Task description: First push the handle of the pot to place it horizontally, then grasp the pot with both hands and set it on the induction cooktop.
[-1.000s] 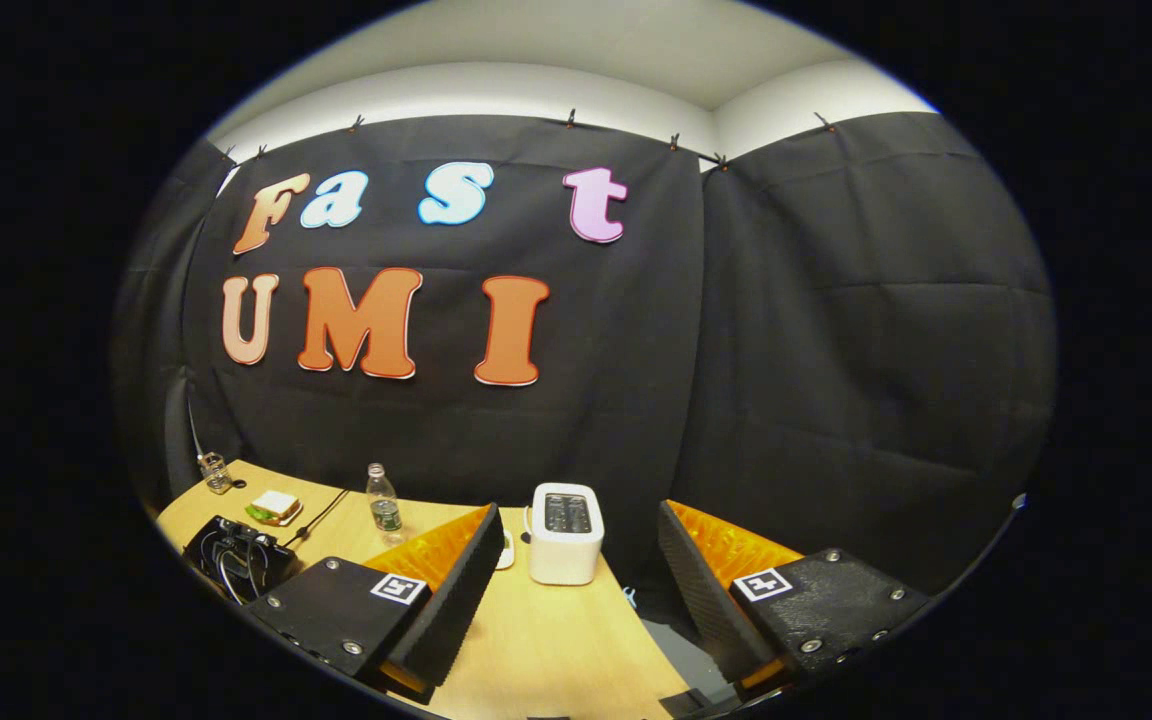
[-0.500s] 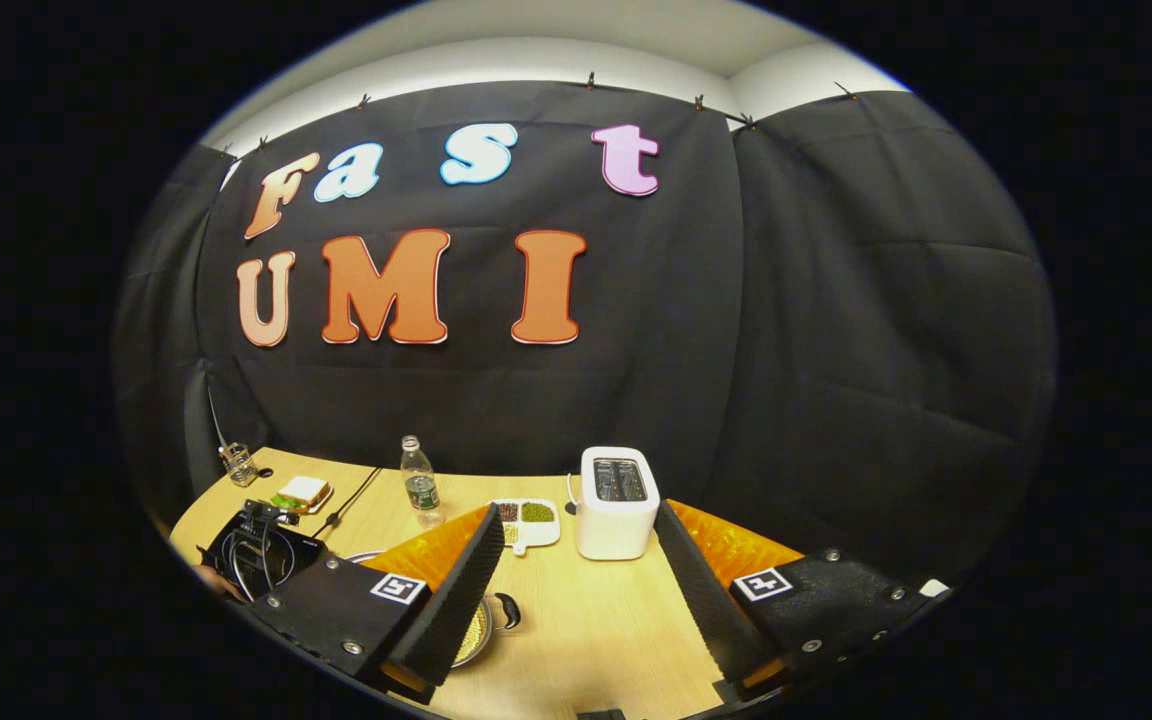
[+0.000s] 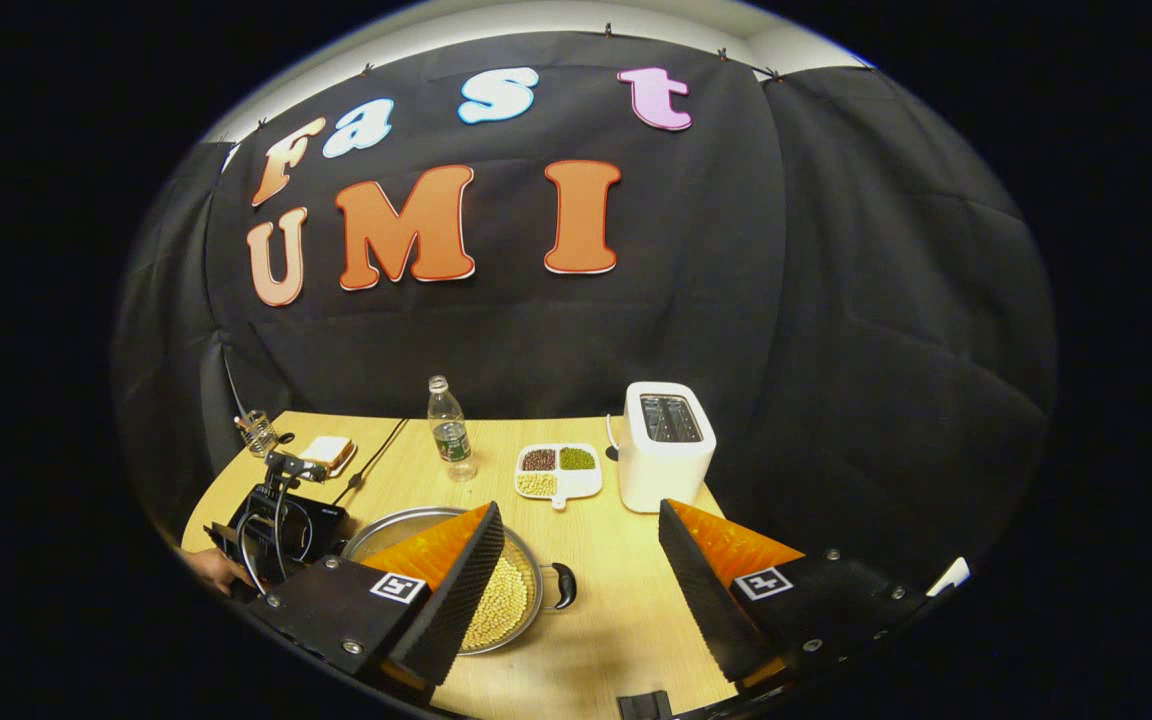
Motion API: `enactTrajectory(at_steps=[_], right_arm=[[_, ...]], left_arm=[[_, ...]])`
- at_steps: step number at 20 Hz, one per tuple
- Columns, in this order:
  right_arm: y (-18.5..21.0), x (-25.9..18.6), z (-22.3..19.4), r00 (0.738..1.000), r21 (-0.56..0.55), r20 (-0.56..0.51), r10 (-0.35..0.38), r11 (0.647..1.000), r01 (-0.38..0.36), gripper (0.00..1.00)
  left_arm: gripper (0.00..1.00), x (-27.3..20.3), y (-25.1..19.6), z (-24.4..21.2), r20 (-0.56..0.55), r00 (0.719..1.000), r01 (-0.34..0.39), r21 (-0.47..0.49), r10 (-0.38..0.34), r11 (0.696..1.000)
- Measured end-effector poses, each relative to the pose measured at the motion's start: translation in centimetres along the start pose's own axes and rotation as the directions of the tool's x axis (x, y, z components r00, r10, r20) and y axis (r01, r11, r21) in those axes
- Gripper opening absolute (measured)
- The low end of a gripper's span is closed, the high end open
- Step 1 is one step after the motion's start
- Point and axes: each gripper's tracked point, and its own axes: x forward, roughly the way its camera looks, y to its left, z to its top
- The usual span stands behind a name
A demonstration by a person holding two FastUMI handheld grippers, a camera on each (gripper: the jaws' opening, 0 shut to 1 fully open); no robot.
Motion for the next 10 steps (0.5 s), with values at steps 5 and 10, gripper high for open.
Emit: enactTrajectory(at_steps=[5,10], right_arm=[[0.8,1.3,-2.6,0.997,-0.033,-0.081,0.017,0.999,-0.02,0.96],[1.6,2.1,-4.9,0.988,-0.05,-0.149,0.049,0.997,-0.057,0.97]], left_arm=[[0.08,-1.2,-0.2,0.6,0.015,1.0,0.005,0.102,-0.007,0.995],[0.15,-3.5,0.2,0.9,0.058,0.998,0.025,0.095,-0.031,0.995]])
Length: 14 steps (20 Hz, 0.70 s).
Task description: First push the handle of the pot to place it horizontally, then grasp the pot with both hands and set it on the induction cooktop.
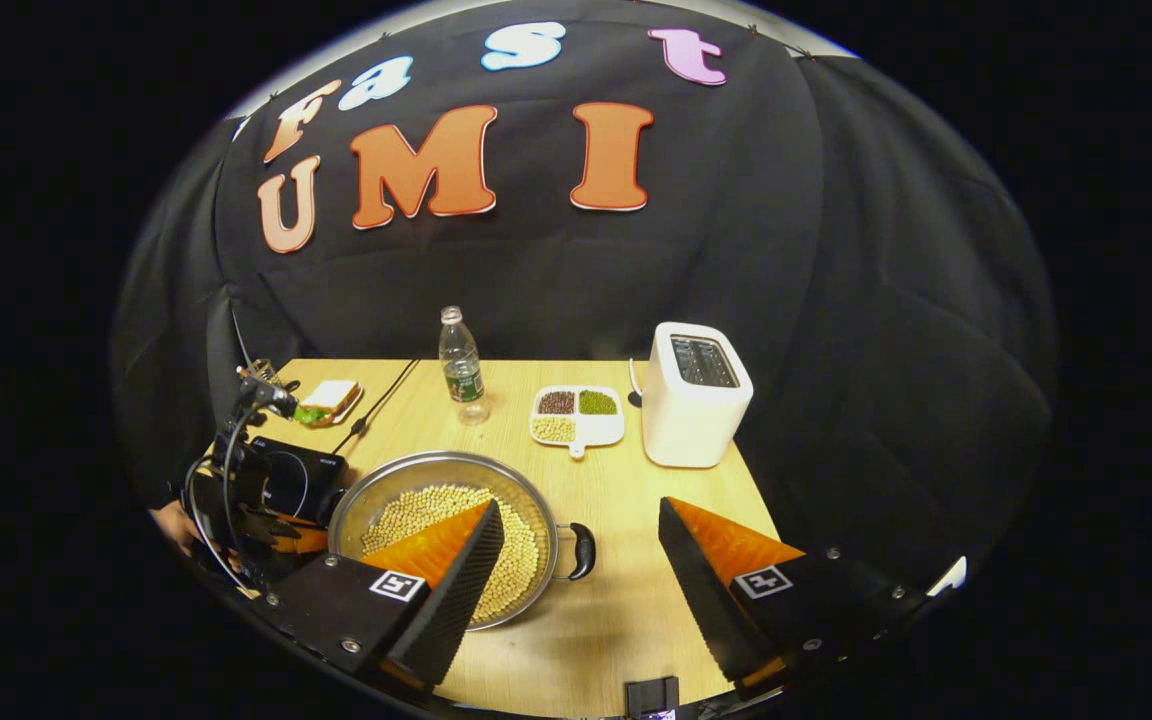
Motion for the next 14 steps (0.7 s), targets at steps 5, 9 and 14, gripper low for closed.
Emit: enactTrajectory(at_steps=[5,9,14], right_arm=[[0.6,1.5,-2.1,0.998,-0.014,-0.053,0.019,1.0,-0.02,0.96],[1.6,3.3,-4.2,0.992,-0.015,-0.116,0.039,0.999,-0.041,0.96],[2.2,5.2,-6.1,0.981,-0.024,-0.188,0.052,0.998,-0.058,0.97]], left_arm=[[0.57,-3.0,0.4,2.4,0.118,0.992,0.052,-0.047,-0.046,0.998],[0.93,-3.2,0.3,4.7,0.173,0.982,0.095,-0.119,-0.073,0.988],[0.98,-0.5,-1.1,4.9,0.139,0.988,0.094,-0.149,-0.074,0.984]])
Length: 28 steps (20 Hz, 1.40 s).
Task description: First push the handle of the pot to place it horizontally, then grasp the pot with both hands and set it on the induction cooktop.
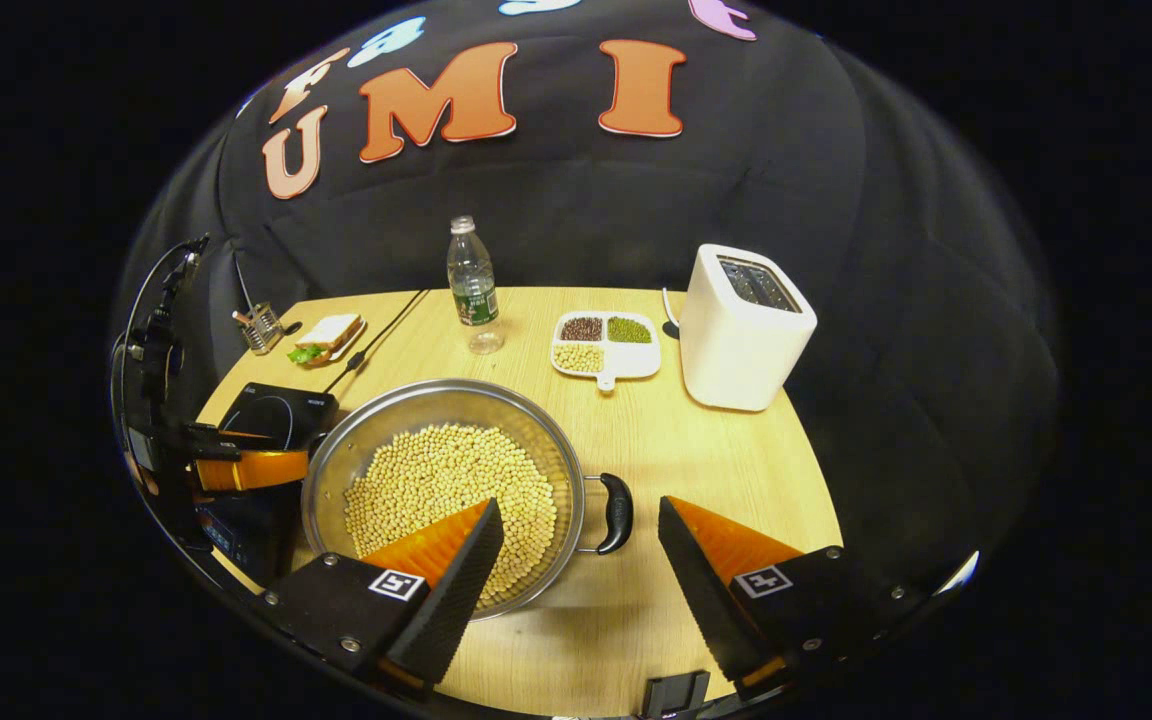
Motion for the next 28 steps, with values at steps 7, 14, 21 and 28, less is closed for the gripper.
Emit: enactTrajectory(at_steps=[7,14,21,28], right_arm=[[-0.7,3.3,-1.1,0.997,0.027,-0.077,-0.011,1.0,0.013,0.97],[-1.8,7.7,-3.5,0.985,0.056,-0.173,-0.023,0.998,0.033,0.95],[-1.4,10.2,-4.9,0.978,0.128,-0.206,-0.026,0.99,0.053,0.83],[-1.1,11.6,-6.4,0.971,0.191,-0.239,-0.012,0.98,0.059,0.69]], left_arm=[[0.99,4.3,0.0,-1.0,-0.047,0.998,-0.034,0.046,0.036,0.998],[0.9,6.0,0.3,-0.2,0.015,0.999,-0.05,0.001,0.05,0.999],[0.74,6.9,1.3,0.7,0.088,0.992,-0.097,0.046,0.093,0.994],[0.78,8.3,0.8,1.3,0.107,0.989,-0.11,0.118,0.098,0.987]])
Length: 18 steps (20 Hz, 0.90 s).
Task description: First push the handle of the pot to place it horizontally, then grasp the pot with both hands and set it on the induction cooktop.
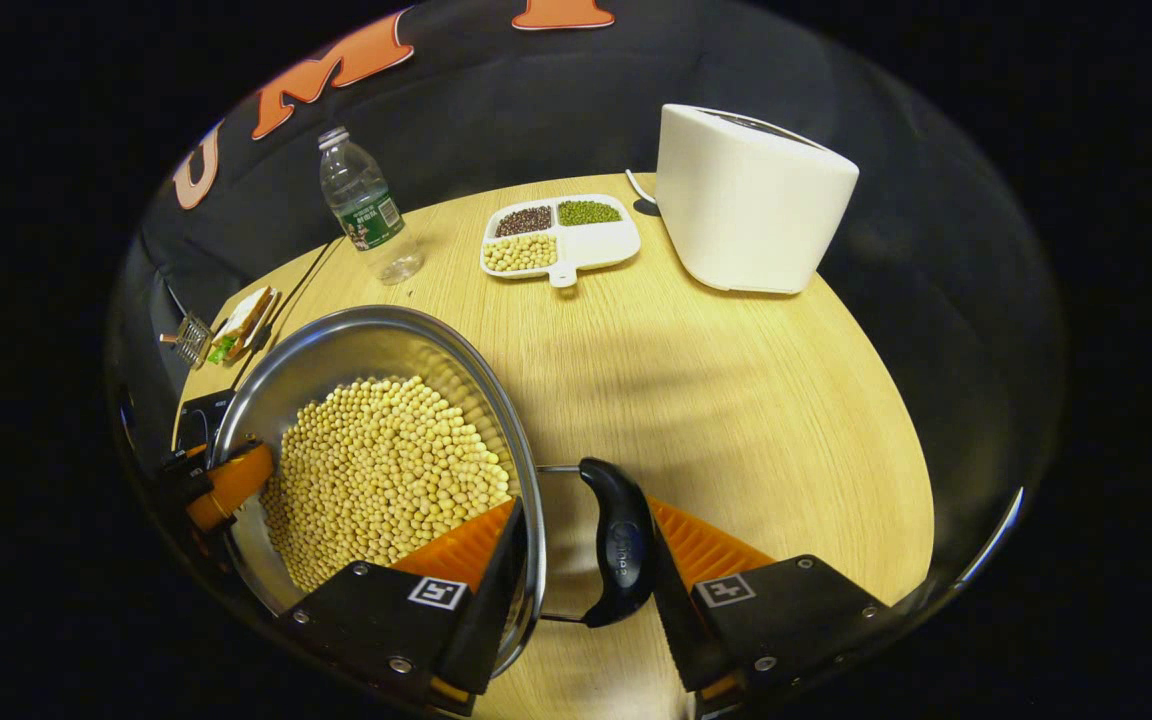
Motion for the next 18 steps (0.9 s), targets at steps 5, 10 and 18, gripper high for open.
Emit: enactTrajectory(at_steps=[5,10,18], right_arm=[[0.2,0.1,-1.2,0.995,0.11,-0.061,0.082,0.991,-0.075,0.62],[-0.2,-0.6,-2.2,0.995,0.127,-0.072,0.064,0.99,-0.055,0.55],[-2.5,-6.1,-0.2,0.998,0.155,0.017,0.056,0.986,-0.058,0.48]], left_arm=[[0.82,0.6,-0.3,0.2,-0.008,1.0,0.001,0.021,-0.001,1.0],[0.72,-0.2,-1.2,-0.2,-0.021,0.999,0.035,-0.006,-0.035,0.999],[0.71,-4.8,-3.8,4.4,0.059,0.997,0.039,0.029,-0.04,0.999]])
